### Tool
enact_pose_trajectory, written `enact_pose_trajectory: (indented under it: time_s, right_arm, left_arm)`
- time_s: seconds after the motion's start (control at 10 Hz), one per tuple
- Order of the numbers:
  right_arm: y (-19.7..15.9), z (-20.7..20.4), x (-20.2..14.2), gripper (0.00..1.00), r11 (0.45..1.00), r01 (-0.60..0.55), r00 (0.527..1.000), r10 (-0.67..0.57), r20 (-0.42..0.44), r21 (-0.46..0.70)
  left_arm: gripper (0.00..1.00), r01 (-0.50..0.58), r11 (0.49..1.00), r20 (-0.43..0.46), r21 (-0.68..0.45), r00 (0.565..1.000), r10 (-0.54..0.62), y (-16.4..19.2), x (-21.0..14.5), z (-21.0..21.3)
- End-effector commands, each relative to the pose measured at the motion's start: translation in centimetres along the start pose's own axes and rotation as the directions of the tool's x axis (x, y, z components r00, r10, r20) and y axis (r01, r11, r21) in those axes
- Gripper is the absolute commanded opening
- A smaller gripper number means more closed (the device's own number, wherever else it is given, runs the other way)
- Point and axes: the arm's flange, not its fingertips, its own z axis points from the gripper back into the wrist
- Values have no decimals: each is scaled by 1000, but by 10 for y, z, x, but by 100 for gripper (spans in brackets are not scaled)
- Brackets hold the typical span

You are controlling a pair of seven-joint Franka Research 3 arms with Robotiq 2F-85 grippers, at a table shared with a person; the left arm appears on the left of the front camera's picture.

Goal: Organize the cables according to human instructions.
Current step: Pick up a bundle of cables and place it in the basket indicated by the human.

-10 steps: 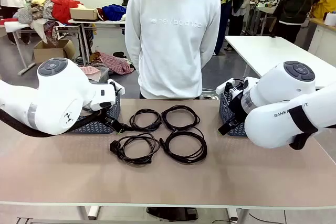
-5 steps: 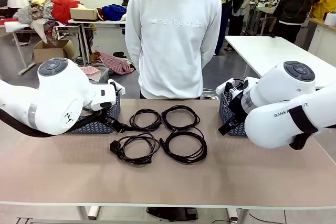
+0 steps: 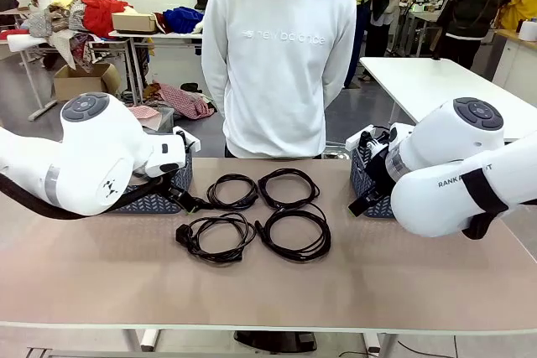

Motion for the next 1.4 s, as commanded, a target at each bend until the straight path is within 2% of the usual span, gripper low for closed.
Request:
enact_pose_trajectory:
  time_s: [0.0,0.5,1.0,1.3]
  right_arm:
    - [-8,13,0,100,999,-16,999,14,40,44]
    - [-22,73,-5,100,990,-120,991,114,75,75]
    - [-47,120,-34,100,942,-227,962,179,205,247]
    - [-64,130,-49,100,900,-289,942,205,267,327]
  left_arm:
    - [100,11,1000,22,-25,1000,-10,6,-3,17]
    - [100,112,991,79,-75,991,-106,27,-21,84]
    - [100,229,946,187,-230,964,-188,64,-50,118]
    - [100,258,923,206,-287,957,-203,88,-63,122]
